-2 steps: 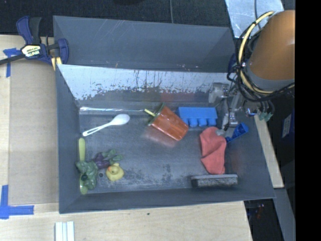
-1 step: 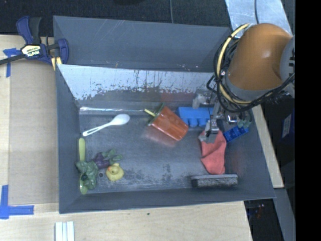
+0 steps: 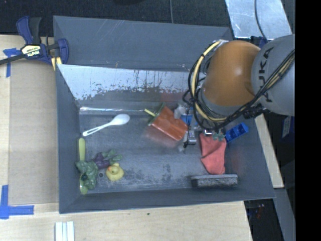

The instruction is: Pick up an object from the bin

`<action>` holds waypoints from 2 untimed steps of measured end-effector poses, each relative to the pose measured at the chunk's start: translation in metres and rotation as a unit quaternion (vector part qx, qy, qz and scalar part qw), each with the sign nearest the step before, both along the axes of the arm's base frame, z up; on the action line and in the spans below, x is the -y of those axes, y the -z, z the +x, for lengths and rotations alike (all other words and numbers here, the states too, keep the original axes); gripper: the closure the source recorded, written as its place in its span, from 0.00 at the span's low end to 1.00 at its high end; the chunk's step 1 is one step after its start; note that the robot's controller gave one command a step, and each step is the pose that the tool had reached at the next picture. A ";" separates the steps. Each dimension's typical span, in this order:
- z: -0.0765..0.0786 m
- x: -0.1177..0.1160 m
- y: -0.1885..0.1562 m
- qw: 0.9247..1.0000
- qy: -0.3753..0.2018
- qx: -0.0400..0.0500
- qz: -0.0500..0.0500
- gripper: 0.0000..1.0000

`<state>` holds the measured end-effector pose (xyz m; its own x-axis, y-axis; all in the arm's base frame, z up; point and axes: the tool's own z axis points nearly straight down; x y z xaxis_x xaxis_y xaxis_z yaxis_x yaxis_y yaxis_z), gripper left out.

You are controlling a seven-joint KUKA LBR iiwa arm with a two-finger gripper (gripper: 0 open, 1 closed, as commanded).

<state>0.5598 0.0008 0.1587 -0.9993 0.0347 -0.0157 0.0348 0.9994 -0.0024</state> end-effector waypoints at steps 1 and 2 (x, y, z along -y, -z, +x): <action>0.013 0.013 0.039 1.000 -0.005 -0.001 0.001 0.00; 0.035 -0.001 0.067 0.999 0.033 0.019 0.001 1.00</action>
Offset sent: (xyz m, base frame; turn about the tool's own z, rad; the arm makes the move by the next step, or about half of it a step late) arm 0.0242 0.0064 -0.0799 0.0598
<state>0.5950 0.0023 0.0915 -0.9935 0.1003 -0.0531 0.1004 0.9949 0.0019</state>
